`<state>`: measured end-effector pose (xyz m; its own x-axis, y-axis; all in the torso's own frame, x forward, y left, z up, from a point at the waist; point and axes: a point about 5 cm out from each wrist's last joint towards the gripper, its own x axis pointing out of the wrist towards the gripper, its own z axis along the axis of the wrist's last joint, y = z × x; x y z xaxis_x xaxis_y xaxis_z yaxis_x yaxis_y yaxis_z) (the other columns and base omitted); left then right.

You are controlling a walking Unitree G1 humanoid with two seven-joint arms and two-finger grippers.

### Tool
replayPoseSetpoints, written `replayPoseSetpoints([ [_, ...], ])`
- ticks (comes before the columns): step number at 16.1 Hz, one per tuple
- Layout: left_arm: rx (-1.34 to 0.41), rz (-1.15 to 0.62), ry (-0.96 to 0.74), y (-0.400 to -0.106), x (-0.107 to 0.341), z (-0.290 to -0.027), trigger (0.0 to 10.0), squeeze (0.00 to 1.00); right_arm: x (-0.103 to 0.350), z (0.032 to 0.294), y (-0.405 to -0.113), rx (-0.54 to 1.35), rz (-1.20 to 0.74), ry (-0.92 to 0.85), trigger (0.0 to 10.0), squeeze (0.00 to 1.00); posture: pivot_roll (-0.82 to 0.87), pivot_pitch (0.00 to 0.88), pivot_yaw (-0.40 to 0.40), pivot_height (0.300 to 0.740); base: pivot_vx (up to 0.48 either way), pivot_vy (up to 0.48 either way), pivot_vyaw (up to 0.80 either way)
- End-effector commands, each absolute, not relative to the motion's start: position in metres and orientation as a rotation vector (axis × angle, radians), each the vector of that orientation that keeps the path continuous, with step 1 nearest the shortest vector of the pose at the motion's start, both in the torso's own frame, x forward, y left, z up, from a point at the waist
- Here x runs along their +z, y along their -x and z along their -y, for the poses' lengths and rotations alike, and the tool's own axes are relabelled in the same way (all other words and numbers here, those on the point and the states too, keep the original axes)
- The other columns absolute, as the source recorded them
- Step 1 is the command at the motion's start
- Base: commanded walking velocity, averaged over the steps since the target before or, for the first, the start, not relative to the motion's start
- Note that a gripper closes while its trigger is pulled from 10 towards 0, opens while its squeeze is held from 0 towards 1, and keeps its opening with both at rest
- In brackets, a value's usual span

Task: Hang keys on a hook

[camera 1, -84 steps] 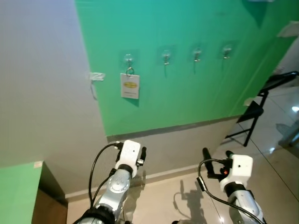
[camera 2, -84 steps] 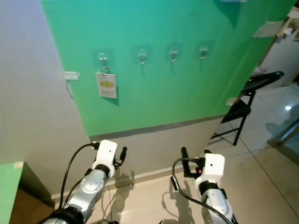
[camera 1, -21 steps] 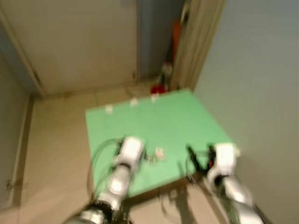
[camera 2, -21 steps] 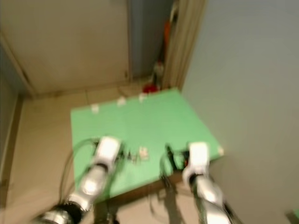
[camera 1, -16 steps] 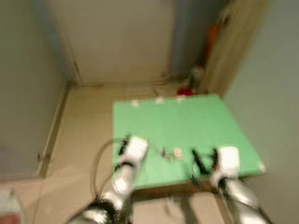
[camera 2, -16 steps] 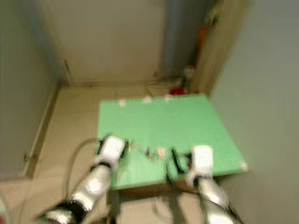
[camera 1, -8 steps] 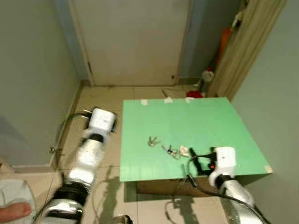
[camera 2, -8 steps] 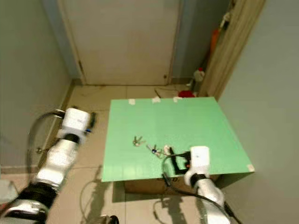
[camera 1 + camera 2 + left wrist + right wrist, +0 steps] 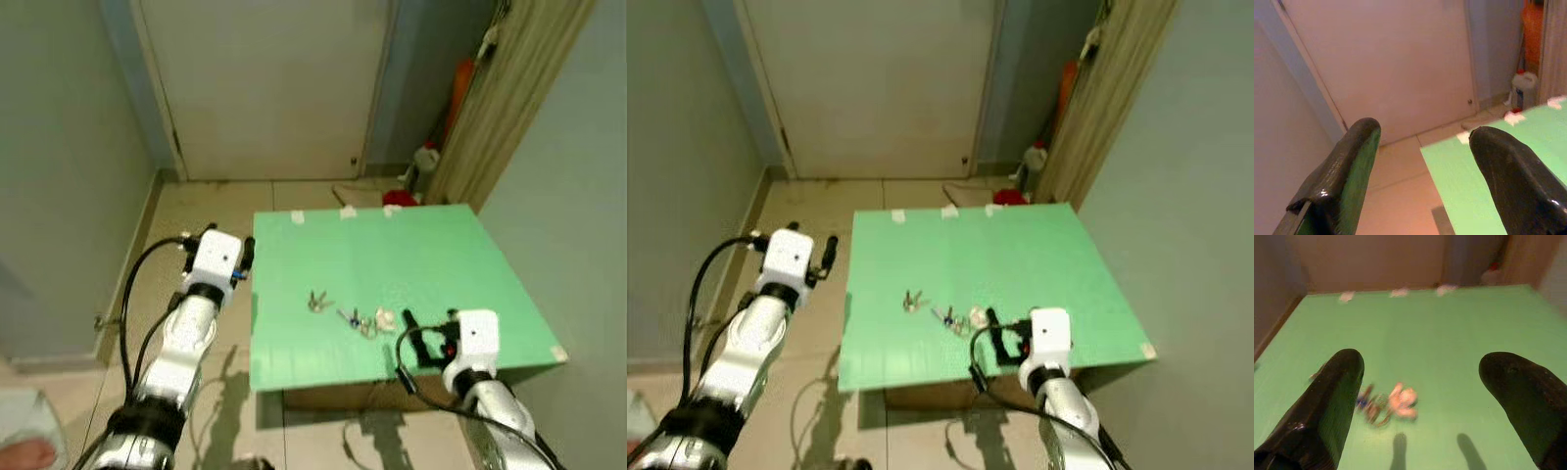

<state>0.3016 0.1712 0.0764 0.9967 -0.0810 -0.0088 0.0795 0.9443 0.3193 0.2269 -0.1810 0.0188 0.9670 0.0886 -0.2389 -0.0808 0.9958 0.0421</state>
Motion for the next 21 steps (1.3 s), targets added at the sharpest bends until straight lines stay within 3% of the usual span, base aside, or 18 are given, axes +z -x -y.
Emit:
replayPoseSetpoints([
  [1, -0.082, 0.02, -0.295, -0.291, 0.078, -0.171, 10.0, 0.0, 0.036, 0.195, -0.227, 0.014, -0.146, 0.003, 10.0, 0.0, -0.11, 0.0, 0.008, 0.74, 0.0, 0.0, 0.0],
  [2, -0.115, 0.029, -0.286, -0.282, 0.078, -0.168, 10.0, 0.0, 0.04, 0.198, -0.224, -0.002, -0.122, 0.01, 10.0, 0.0, -0.1, 0.0, 0.0, 0.74, 0.0, 0.0, 0.0],
  [3, -0.249, 0.006, -0.248, -0.248, 0.07, -0.162, 10.0, 0.0, 0.052, 0.2, -0.204, -0.013, -0.065, 0.04, 10.0, 0.0, -0.1, 0.0, 0.001, 0.74, 0.0, 0.0, 0.0],
  [5, -0.289, -0.012, -0.245, -0.237, 0.065, -0.161, 10.0, 0.0, 0.054, 0.197, -0.197, -0.006, -0.055, 0.051, 10.0, 0.0, -0.1, 0.0, -0.003, 0.74, 0.0, 0.0, 0.0],
  [7, -0.283, -0.017, -0.246, -0.238, 0.064, -0.159, 10.0, 0.0, 0.047, 0.19, -0.193, 0.0, -0.08, 0.04, 10.0, 0.0, -0.09, 0.0, -0.005, 0.74, 0.0, 0.0, 0.0],
  [12, -0.281, -0.028, -0.288, -0.251, 0.069, -0.165, 10.0, 0.0, 0.03, 0.188, -0.198, 0.004, -0.131, 0.044, 10.0, 0.0, -0.1, 0.0, -0.004, 0.74, 0.455, 0.0, 0.0],
  [21, -0.341, -0.042, -0.391, -0.278, 0.082, -0.15, 10.0, 0.0, -0.001, 0.197, -0.207, 0.054, -0.21, 0.038, 10.0, 0.0, -0.09, 0.019, 0.008, 0.74, 0.479, 0.0, 0.0],
])
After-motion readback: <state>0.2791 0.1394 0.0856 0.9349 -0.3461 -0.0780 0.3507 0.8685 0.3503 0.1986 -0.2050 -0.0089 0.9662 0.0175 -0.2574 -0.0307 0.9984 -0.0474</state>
